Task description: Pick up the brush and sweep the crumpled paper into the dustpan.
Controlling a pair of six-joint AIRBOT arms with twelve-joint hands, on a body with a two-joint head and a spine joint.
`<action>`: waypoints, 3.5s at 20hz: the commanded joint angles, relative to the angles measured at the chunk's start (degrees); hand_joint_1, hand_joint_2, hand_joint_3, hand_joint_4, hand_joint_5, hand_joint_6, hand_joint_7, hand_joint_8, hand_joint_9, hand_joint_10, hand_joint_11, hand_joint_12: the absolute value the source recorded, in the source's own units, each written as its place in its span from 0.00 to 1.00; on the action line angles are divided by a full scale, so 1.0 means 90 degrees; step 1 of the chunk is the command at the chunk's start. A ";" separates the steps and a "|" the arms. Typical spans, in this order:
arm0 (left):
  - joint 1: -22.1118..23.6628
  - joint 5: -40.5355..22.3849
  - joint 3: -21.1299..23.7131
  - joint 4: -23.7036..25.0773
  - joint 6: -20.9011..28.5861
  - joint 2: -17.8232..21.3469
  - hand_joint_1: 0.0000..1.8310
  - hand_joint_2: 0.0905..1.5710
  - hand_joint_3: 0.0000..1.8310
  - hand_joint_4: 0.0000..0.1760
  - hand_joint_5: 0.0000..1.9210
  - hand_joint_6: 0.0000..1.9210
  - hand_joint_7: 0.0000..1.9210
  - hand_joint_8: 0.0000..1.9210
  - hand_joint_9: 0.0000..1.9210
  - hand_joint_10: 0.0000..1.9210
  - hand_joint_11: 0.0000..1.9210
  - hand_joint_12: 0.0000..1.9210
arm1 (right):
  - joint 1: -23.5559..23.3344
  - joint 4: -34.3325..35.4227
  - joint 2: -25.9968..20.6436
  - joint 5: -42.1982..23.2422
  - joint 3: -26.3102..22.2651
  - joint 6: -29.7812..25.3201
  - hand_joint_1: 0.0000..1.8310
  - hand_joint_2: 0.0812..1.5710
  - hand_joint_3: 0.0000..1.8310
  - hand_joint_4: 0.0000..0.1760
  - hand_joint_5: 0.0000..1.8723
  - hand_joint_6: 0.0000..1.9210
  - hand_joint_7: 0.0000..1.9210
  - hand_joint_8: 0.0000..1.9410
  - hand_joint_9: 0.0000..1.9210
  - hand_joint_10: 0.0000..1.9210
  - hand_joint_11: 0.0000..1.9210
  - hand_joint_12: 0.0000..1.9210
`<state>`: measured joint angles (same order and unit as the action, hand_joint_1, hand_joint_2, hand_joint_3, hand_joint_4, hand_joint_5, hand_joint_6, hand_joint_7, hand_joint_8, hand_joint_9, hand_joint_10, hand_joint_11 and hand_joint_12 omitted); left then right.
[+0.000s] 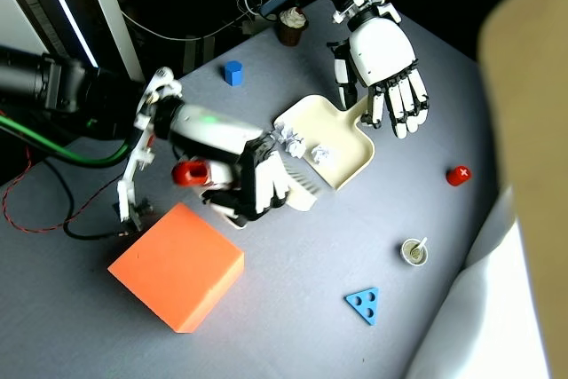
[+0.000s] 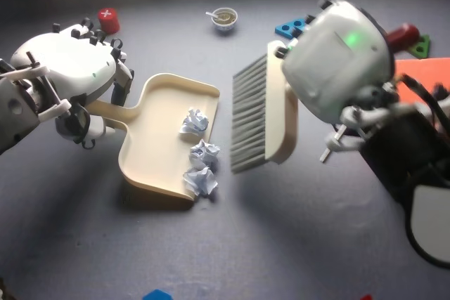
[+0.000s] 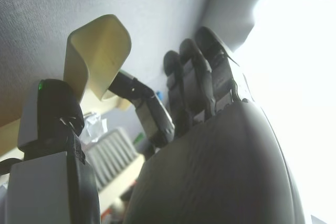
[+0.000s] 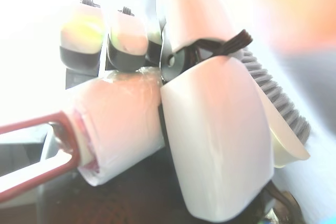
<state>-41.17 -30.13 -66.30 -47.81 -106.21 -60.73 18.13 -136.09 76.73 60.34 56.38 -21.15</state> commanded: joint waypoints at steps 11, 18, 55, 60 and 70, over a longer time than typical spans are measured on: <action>-0.0030 -0.0270 -0.0043 0.0185 -0.0077 0.0029 0.55 0.73 0.00 0.48 0.44 0.61 0.18 0.00 0.15 0.00 0.00 0.36 | -0.1298 0.2810 0.0130 -0.0797 -0.0266 0.4289 0.84 0.77 0.00 0.88 0.48 1.00 0.48 1.00 0.65 1.00 0.68 1.00; -0.0007 -0.0312 -0.0050 0.0185 -0.0087 0.0022 0.53 0.74 0.00 0.61 0.43 0.64 0.18 0.00 0.15 0.00 0.00 0.36 | -0.1033 0.2900 0.0443 -0.1326 -0.0052 0.4722 0.84 0.77 0.00 0.48 0.47 1.00 0.47 1.00 0.64 1.00 0.67 1.00; 0.0127 -0.0273 -0.0096 0.0164 -0.0196 -0.0040 0.55 0.74 0.00 0.41 0.43 0.63 0.19 0.00 0.16 0.00 0.00 0.38 | -0.1184 0.2238 0.0844 -0.1624 0.0192 0.3725 0.84 0.76 0.00 0.62 0.47 1.00 0.54 1.00 0.66 1.00 0.66 1.00; 0.0124 -0.0263 -0.0105 0.0158 -0.0198 -0.0066 0.55 0.74 0.00 0.34 0.44 0.62 0.19 0.00 0.16 0.00 0.00 0.38 | -0.1203 0.1819 0.1145 -0.1430 0.0253 0.3128 0.84 0.75 0.00 0.63 0.49 1.00 0.55 1.00 0.67 1.00 0.68 1.00; 0.0122 -0.0254 -0.0110 0.0147 -0.0207 -0.0061 0.54 0.75 0.00 0.49 0.43 0.64 0.19 0.00 0.16 0.00 0.00 0.39 | -0.1025 0.1205 0.1088 -0.1192 0.0124 0.2543 0.84 0.75 0.00 0.60 0.50 1.00 0.55 1.00 0.67 1.00 0.67 1.00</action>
<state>-40.86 -27.53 -67.13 -48.03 -107.92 -61.28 9.30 -120.42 86.96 45.39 57.78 0.95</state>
